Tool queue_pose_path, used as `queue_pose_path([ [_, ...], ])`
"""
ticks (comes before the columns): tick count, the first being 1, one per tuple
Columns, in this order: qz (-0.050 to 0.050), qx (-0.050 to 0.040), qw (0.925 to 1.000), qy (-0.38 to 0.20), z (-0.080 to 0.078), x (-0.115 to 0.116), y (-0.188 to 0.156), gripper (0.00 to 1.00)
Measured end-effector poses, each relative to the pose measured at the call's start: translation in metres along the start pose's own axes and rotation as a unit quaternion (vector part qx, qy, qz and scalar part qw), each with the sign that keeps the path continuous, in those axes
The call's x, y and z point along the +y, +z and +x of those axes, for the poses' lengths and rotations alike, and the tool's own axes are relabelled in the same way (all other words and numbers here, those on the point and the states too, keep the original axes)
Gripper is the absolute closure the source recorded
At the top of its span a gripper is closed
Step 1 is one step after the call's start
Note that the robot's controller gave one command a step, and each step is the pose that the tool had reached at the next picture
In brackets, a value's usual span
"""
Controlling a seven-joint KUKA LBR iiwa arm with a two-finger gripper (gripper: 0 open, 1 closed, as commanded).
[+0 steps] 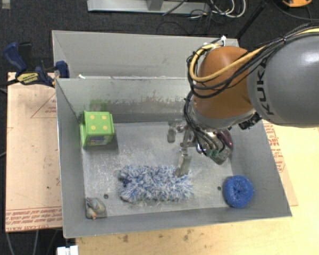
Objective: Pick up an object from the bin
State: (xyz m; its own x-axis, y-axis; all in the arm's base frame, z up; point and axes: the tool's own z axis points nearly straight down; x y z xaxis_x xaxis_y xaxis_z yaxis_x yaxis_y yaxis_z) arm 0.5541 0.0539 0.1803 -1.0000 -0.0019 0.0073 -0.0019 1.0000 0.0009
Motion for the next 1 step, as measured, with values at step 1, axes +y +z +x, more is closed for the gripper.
queue_pose_path([
  [1, 0.000, -0.0041, 1.0000, 0.001, -0.0016, -0.0003, -0.0047, 0.00],
])
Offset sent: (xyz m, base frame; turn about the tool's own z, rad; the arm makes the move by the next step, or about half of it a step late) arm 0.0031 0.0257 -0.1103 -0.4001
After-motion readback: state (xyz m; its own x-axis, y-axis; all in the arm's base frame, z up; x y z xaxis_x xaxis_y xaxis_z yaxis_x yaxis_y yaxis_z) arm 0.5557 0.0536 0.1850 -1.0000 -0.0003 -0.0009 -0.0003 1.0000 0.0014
